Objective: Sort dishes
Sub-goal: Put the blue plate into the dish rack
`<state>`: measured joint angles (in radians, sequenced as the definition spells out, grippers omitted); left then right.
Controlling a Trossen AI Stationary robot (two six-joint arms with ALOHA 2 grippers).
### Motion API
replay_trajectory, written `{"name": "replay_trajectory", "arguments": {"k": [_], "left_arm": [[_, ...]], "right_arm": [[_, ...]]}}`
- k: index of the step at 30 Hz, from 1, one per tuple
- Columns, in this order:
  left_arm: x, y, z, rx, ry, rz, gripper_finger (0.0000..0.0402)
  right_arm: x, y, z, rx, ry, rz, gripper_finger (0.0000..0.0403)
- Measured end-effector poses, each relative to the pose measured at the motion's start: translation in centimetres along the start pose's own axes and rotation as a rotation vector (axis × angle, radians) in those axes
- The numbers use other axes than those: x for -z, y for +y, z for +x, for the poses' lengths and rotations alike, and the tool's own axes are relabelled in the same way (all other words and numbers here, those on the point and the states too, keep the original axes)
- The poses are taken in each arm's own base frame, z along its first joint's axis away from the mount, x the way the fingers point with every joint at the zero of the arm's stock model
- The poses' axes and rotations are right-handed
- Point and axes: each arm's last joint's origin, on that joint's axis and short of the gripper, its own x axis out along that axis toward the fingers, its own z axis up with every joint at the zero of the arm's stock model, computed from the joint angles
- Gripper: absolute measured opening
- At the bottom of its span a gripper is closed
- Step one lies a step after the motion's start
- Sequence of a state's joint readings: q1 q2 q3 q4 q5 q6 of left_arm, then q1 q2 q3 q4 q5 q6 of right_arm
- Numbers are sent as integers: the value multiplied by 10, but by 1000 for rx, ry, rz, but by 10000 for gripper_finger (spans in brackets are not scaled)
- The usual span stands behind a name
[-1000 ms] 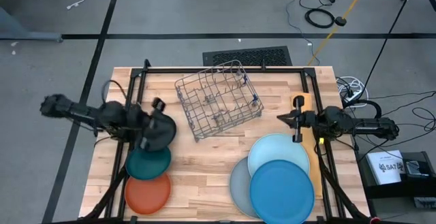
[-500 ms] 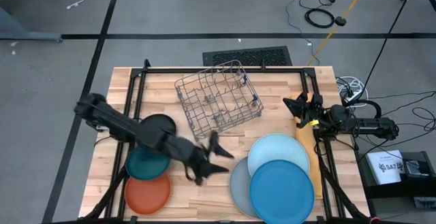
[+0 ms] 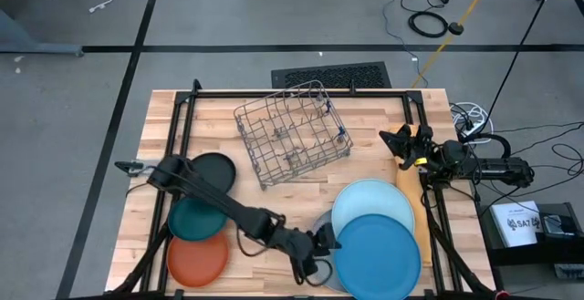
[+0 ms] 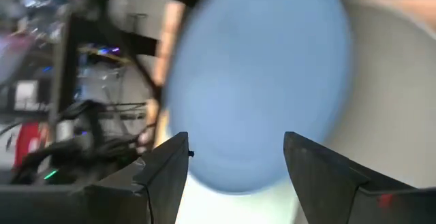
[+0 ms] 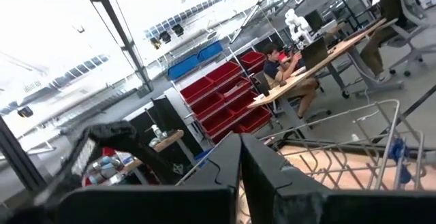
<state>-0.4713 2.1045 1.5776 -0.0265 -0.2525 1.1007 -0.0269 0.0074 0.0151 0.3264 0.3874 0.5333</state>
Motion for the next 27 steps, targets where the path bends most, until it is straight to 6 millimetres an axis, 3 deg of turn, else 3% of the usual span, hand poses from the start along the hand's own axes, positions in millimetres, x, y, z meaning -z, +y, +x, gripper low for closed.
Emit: {"name": "replay_trajectory", "arguments": {"k": [4,14,27], "left_arm": [[4,-26,23,23,68,104,240],[6,-54,50,37,48,136,240],[19,-53,60,46,-28,109,240]], "right_arm": [[0,0,0,0,0,30,6],[0,0,0,1,0,31,6],[0,0,0,2,3,27,6]]}}
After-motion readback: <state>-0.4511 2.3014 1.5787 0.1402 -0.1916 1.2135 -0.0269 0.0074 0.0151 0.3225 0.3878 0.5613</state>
